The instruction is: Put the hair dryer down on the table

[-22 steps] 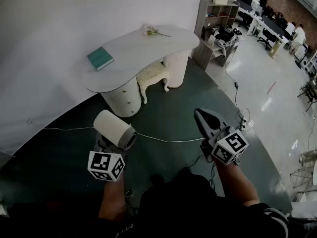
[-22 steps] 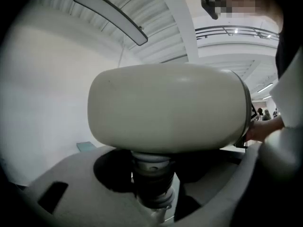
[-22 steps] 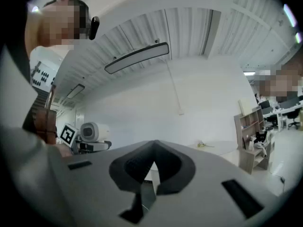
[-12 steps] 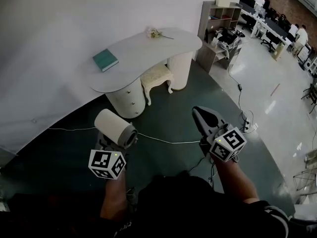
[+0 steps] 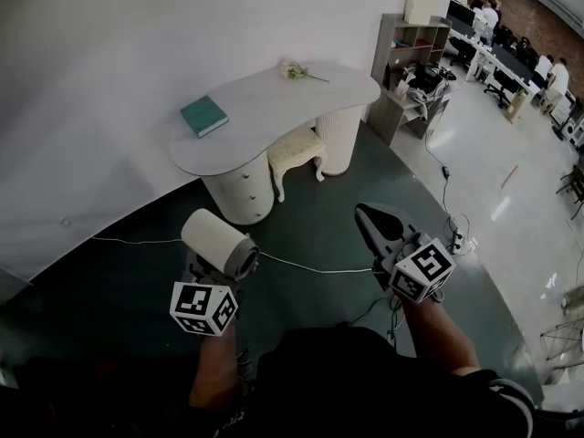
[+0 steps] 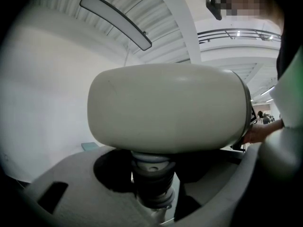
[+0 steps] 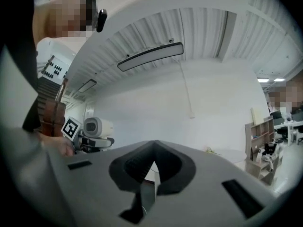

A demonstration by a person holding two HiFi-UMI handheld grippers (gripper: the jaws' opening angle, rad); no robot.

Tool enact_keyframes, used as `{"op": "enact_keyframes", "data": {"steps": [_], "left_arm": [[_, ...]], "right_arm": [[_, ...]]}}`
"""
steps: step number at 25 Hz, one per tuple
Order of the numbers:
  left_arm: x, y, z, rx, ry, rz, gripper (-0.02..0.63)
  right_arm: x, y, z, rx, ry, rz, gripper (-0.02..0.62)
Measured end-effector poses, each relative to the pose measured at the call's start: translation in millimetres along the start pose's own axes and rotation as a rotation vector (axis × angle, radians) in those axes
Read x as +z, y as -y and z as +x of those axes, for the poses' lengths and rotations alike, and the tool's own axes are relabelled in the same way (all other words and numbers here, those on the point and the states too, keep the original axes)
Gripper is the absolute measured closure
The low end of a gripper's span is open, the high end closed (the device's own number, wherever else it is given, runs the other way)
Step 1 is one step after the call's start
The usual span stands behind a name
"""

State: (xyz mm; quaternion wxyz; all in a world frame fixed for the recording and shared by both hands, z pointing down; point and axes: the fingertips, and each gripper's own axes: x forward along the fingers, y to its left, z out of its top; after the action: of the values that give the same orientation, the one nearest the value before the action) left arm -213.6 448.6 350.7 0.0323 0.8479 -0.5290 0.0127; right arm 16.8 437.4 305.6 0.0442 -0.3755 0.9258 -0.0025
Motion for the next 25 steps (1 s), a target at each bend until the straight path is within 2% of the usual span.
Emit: {"op": "enact_keyframes", "data": {"steps": [7, 10, 17, 25], "left_arm": [[-6.3, -21.4, -7.0, -0.005, -0.017, 0.037, 0.385], [-11.8, -24.4, -5.8, -0.015, -0.019, 0.024, 0.385], [-32.0, -34.0, 10.2, -0.019, -0.051, -0.016, 0.385], [-34.3, -42.6, 57.7, 0.002, -0.074, -0.022, 0.385]], "right_arm": [[-3.4, -36.8, 21.2, 0.040, -0.029, -0.011, 0.591], [-11.2, -42.0, 19.3, 0.055, -0.050, -0.020, 0.591], [-31.4, -23.8, 27.6, 0.041, -0.080, 0.023, 0.591], [-49.3, 28.7, 53.8, 0.054, -0.105, 0.059, 0.591]]}}
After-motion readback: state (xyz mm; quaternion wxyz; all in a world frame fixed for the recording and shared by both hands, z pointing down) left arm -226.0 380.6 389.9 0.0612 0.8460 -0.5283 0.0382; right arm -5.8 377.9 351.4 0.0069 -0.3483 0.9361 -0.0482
